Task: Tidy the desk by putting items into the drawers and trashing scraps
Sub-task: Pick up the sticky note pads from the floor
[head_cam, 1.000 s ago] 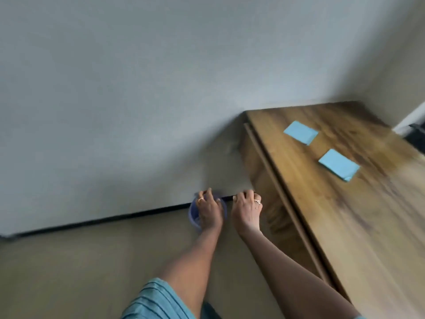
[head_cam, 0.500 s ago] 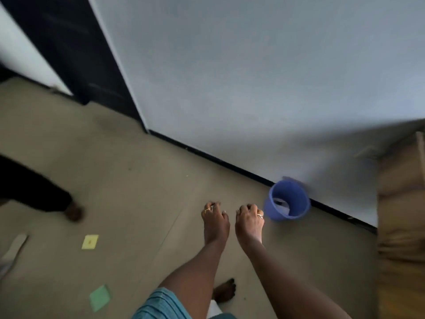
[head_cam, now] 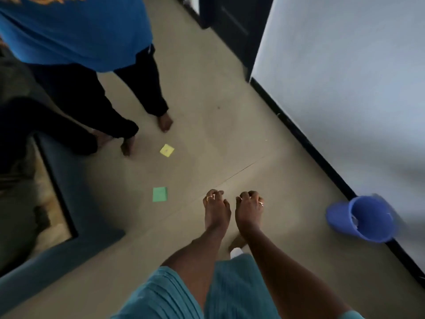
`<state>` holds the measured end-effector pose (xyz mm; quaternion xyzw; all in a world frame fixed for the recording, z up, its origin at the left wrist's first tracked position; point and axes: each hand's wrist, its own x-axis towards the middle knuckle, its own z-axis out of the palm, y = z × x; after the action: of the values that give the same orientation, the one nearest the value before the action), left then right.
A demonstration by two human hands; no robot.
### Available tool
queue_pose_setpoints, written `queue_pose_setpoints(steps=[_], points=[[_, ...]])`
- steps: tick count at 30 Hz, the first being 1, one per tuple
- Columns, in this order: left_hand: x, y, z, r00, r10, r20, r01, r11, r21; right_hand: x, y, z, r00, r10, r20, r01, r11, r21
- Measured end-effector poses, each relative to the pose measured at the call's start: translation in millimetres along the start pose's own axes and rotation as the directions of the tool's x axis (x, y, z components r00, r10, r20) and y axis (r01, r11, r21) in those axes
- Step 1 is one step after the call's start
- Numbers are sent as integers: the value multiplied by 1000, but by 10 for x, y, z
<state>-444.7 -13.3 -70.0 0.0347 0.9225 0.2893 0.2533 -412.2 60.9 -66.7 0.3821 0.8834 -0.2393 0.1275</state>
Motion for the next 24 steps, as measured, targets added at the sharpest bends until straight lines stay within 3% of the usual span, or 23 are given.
queue_pose_setpoints(steps=[12, 20, 24], points=[[653, -260, -29, 970, -234, -60, 227, 968, -107, 638, -426, 341, 972, -188, 141, 204, 973, -107], [1504, -434, 395, 855, -509, -98, 460, 832, -312, 1725, -640, 726, 887, -341, 311, 411, 891, -195], [1979, -833, 642, 790, -599, -128, 530, 773, -348, 2235, -814, 1275, 814, -424, 396, 531, 821, -212]])
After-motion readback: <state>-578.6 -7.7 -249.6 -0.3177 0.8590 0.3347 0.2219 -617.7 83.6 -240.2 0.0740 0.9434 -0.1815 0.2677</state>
